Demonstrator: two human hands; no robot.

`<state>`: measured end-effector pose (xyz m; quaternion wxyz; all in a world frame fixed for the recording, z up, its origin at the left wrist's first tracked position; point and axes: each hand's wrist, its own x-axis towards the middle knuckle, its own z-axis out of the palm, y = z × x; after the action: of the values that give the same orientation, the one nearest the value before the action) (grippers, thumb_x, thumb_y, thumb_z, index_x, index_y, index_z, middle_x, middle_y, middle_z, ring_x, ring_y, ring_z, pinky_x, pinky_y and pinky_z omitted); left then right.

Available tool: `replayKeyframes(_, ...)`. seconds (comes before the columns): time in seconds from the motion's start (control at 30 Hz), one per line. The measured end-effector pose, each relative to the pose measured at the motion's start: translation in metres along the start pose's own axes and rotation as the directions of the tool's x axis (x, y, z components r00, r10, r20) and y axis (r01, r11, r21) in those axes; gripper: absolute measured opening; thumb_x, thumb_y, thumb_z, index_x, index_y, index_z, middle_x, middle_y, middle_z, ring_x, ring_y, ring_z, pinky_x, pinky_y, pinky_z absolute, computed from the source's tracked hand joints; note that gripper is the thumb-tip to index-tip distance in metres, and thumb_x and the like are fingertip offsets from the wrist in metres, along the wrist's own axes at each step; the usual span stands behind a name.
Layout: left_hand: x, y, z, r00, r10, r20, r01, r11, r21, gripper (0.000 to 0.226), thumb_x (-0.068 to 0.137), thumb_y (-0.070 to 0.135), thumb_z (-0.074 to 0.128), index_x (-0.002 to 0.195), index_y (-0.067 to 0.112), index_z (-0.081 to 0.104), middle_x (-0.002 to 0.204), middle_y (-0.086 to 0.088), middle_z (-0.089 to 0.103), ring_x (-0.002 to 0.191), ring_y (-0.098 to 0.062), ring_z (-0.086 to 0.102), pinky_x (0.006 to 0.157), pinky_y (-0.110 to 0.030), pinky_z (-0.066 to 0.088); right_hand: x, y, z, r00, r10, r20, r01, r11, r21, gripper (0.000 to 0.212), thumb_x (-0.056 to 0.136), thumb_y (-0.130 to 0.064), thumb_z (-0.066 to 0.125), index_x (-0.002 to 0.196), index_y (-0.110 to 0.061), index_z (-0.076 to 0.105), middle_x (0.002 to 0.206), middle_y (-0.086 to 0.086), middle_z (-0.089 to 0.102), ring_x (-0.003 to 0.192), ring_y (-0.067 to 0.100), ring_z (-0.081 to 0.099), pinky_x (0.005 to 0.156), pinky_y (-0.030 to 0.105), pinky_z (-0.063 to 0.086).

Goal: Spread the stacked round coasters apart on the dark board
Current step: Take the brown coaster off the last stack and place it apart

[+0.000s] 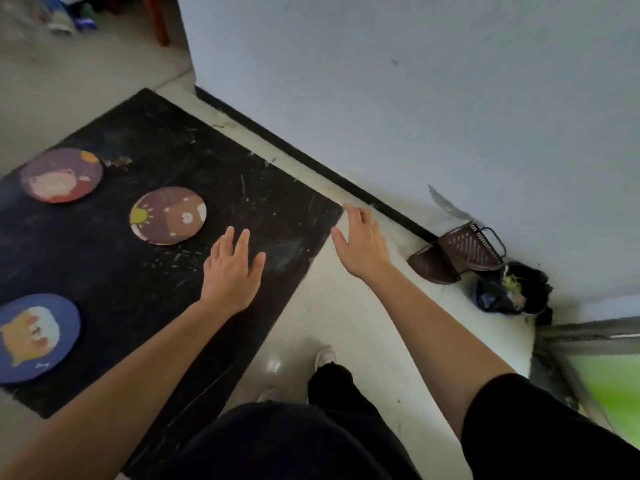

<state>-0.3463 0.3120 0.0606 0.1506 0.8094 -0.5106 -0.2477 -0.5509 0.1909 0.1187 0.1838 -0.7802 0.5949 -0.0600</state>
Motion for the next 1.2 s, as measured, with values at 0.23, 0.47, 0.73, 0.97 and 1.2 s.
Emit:
replayKeyframes(0.23,0.033,-0.069,-0.01,0.884,-0.464,-0.059,0.421,0.844,-0.332,0.066,0.097,0.046,0.047,0.152,0.017,0.026,0.161,-0.012,0.023,0.147,-0.032,0.02,0.112,-0.051,0.028,0.109,-0.084,0.064,0.938,-0.269,0.219,0.264,0.963,0.052,0.057,0.099,-0.043,0.048,0.151,-0.024,0.031,0.155,0.006,0.035,0.137,0.027,0.044,0.107,0.044,0.042)
replayKeyframes(0.47,0.088,-0.111,-0.008,0.549,-0.836,0.015,0.642,0.41,-0.648,0.068,0.095,0.037,0.056,0.151,0.009,0.029,0.151,-0.016,0.043,0.134,-0.029,0.044,0.109,-0.041,0.038,0.194,-0.147,0.156,0.733,-0.44,0.519,0.387,0.897,0.214,0.063,0.095,-0.036,0.055,0.152,-0.02,0.03,0.151,0.008,0.039,0.132,0.027,0.05,0.103,0.044,0.044)
replayKeyframes(0.73,0.127,-0.115,0.008,0.362,-0.92,0.146,0.505,0.062,-0.861,0.069,0.094,0.018,0.059,0.154,0.017,0.025,0.159,-0.006,0.034,0.14,-0.02,0.038,0.105,-0.028,0.036,0.218,-0.188,0.224,0.617,-0.3,0.728,0.135,0.951,0.277,0.075,0.092,-0.029,0.061,0.156,-0.016,0.023,0.15,0.009,0.04,0.128,0.027,0.052,0.108,0.042,0.043)
replayKeyframes(0.97,0.136,-0.109,0.011,0.414,-0.899,0.145,0.424,0.049,-0.905,0.066,0.095,0.01,0.057,0.154,0.018,0.028,0.156,-0.003,0.039,0.138,-0.018,0.041,0.1,-0.026,0.039,0.226,-0.194,0.239,0.695,-0.224,0.683,0.001,0.95,0.311,0.073,0.091,-0.031,0.064,0.154,-0.017,0.029,0.123,0.001,0.059,0.113,0.018,0.057,0.088,0.029,0.042)
replayKeyframes(1.2,0.133,-0.108,0.004,0.353,-0.914,0.202,0.305,-0.092,-0.948,0.063,0.094,0.012,0.058,0.151,0.018,0.032,0.15,-0.002,0.046,0.115,-0.013,0.051,0.098,-0.037,0.048,0.232,-0.203,0.23,0.767,-0.347,0.54,0.206,0.93,0.305,0.028,0.092,-0.031,0.066,0.119,-0.025,0.06,0.123,0.003,0.057,0.093,0.014,0.06,0.074,0.026,0.047)
